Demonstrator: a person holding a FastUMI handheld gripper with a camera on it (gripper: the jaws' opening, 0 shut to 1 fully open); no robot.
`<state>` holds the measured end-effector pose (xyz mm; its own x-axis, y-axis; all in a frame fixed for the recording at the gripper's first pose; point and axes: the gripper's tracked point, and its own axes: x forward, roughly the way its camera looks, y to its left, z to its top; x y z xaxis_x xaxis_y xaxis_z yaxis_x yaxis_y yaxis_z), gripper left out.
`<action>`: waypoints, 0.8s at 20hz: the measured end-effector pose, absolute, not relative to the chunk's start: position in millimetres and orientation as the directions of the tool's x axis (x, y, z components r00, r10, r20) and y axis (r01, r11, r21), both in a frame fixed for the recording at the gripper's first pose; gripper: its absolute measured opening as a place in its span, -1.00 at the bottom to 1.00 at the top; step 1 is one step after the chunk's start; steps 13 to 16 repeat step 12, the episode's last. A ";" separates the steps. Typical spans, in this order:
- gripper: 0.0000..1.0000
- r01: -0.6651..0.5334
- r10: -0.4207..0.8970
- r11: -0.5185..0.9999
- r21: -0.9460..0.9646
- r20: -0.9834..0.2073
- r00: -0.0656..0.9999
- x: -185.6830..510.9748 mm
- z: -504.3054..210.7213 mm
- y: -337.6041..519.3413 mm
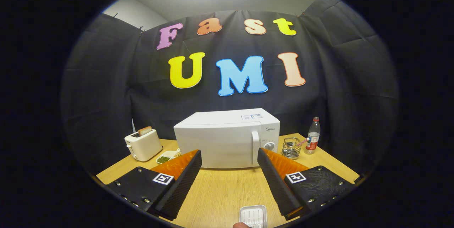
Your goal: Open the microwave, put the food inside, and close the microwave door.
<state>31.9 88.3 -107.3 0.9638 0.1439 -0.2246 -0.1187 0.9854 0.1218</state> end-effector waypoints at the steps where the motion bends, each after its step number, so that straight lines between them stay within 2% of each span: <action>1: 0.99 -0.120 0.144 0.986 0.120 -0.218 0.965 28.9 -103.9 89.1; 16: 0.98 -0.120 0.140 0.987 0.104 -0.205 0.969 21.9 -92.9 86.0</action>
